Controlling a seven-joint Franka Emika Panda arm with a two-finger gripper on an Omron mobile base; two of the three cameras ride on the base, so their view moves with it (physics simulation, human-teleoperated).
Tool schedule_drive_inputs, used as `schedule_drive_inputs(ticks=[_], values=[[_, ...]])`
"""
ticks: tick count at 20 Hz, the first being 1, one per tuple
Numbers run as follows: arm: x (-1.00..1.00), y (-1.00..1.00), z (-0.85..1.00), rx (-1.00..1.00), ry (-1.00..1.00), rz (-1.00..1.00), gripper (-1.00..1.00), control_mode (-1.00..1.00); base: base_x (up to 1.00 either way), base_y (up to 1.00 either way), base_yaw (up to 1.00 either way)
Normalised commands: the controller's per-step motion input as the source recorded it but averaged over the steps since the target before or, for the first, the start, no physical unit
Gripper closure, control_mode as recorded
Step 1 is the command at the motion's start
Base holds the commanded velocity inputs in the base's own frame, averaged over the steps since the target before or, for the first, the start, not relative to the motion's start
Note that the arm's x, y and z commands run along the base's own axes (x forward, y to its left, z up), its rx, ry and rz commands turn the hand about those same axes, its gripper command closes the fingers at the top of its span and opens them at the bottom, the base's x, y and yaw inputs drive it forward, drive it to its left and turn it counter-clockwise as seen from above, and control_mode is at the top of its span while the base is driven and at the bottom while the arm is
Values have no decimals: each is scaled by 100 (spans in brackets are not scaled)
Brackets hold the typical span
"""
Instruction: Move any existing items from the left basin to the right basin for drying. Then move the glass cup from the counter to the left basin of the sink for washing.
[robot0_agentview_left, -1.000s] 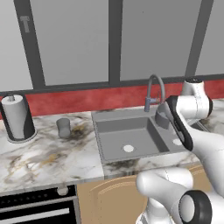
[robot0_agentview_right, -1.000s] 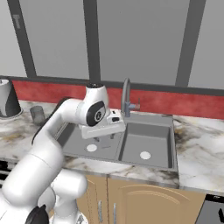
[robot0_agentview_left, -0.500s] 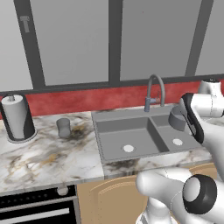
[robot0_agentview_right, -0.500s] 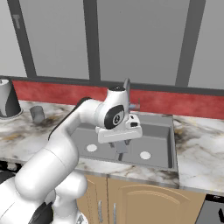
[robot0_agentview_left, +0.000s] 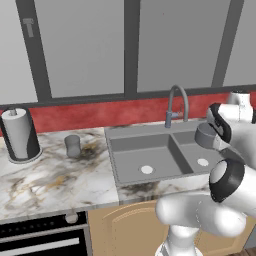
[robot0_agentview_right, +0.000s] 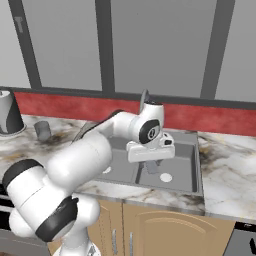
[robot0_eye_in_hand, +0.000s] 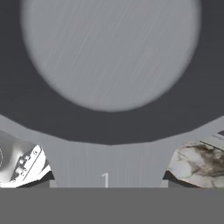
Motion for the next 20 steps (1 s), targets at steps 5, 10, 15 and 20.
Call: schedule_drive_inputs(ticks=[5, 10, 15, 20], values=[[34, -29, -39, 4, 0, 4, 100, -100, 0, 0, 0], [31, -21, -35, 4, 0, 5, 100, -100, 0, 0, 0], [35, -8, -29, 1, -5, 5, 100, -100, 0, 0, 0], [40, -1, -28, 0, -5, 3, 100, -100, 0, 0, 0]])
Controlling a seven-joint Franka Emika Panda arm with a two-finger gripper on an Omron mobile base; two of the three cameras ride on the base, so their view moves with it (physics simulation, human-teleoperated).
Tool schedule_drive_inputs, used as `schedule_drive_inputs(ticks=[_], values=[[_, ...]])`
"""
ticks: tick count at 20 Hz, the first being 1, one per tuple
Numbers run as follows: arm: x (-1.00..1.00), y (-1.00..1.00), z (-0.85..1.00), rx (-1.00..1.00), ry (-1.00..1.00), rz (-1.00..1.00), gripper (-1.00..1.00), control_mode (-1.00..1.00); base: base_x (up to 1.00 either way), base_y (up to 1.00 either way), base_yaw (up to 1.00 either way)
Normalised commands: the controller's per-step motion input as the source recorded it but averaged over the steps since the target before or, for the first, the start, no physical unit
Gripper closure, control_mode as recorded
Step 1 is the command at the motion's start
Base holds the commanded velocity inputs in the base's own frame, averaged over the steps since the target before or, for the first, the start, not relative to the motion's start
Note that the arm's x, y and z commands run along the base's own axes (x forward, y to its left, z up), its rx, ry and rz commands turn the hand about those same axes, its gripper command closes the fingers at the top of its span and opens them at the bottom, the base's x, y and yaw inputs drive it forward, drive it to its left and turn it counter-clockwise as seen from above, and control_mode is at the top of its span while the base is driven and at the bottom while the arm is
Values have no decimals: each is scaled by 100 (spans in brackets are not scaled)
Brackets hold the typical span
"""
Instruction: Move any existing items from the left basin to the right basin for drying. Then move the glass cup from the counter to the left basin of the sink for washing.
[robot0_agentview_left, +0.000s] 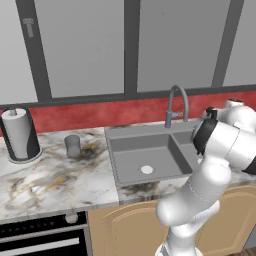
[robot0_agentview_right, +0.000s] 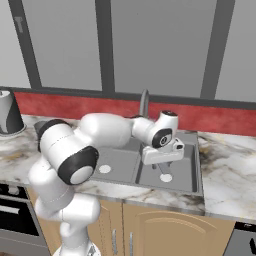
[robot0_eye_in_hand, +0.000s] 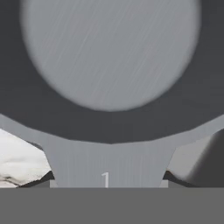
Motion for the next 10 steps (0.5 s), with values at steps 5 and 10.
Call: schedule_drive_inputs(ticks=[5, 10], values=[[37, -2, -33, 0, -5, 3, 100, -100, 0, 0, 0], [34, -4, -32, 0, -3, 2, 100, -100, 0, 0, 0]])
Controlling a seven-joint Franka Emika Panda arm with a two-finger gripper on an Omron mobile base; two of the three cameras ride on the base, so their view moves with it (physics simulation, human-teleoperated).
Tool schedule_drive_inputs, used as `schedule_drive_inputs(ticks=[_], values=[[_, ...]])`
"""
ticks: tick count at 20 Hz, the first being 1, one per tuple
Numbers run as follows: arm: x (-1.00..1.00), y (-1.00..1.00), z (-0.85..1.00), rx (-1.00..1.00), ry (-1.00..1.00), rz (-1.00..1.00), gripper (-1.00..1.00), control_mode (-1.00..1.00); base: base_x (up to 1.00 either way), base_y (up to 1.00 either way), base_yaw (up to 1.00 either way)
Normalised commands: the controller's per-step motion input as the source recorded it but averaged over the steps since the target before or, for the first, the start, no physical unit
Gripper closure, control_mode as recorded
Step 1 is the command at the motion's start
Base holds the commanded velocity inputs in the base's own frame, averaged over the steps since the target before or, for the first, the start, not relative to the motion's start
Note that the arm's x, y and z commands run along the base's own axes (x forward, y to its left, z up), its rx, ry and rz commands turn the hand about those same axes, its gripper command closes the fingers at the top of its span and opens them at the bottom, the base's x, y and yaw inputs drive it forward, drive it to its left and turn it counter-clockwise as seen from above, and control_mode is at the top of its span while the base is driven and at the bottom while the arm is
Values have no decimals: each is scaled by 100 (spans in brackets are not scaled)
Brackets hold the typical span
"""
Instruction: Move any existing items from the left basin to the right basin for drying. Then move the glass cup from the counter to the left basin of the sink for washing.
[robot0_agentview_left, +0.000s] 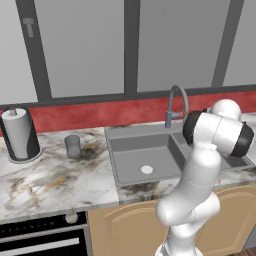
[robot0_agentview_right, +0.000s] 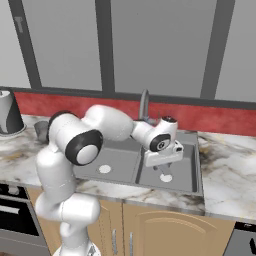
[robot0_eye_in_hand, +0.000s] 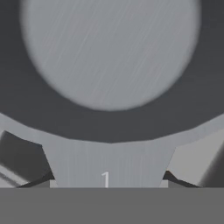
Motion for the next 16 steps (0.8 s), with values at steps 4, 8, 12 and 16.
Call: schedule_drive_inputs(ticks=[4, 8, 12, 16], values=[[32, -5, -33, 0, -2, 1, 100, -100, 0, 0, 0], [31, -2, -35, 0, 0, 1, 100, -100, 0, 0, 0], [25, -2, -33, 0, 0, 2, 100, -100, 0, 0, 0], [20, -3, -29, 0, 0, 2, 100, -100, 0, 0, 0]])
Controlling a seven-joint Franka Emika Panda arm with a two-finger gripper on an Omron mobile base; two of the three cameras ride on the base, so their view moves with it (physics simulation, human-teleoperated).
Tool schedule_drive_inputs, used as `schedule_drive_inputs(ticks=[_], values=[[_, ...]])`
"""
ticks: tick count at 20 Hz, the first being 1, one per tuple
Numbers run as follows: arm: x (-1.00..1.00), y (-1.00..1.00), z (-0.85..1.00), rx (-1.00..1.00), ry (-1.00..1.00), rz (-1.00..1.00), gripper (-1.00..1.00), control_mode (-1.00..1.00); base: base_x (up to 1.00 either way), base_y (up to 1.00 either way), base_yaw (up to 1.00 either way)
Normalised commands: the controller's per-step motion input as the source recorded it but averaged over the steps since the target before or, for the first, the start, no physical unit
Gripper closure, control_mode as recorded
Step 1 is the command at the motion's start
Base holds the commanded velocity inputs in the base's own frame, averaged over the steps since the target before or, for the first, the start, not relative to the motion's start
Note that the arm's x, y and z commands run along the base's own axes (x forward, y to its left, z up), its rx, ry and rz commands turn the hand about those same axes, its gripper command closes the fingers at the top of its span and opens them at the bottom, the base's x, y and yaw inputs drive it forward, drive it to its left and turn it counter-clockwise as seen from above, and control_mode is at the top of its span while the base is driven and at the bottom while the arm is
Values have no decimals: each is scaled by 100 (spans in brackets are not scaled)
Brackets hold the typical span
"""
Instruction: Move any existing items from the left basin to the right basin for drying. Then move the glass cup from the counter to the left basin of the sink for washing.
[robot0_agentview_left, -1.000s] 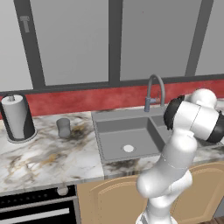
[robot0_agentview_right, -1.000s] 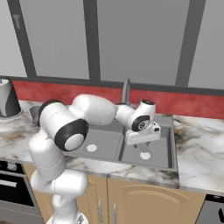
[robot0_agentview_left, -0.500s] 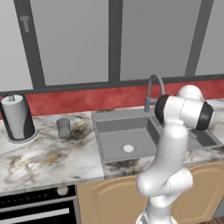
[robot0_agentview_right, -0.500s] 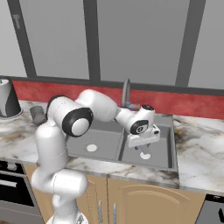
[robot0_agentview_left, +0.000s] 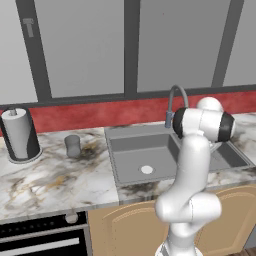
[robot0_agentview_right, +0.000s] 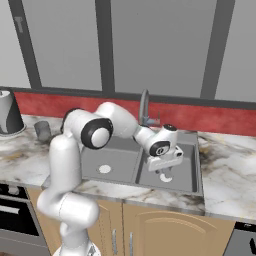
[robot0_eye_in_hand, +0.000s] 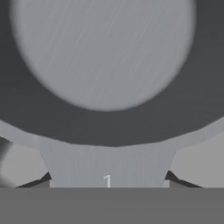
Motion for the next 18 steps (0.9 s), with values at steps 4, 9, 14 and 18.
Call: schedule_drive_inputs(ticks=[4, 9, 14, 18], values=[[16, -6, -28, 0, 0, 2, 100, -100, 0, 0, 0], [3, -22, -22, 0, -3, 0, 100, -100, 0, 0, 0], [0, -27, -10, 0, -6, 0, 100, -100, 0, 0, 0], [3, -15, -29, 0, 0, 0, 100, -100, 0, 0, 0]])
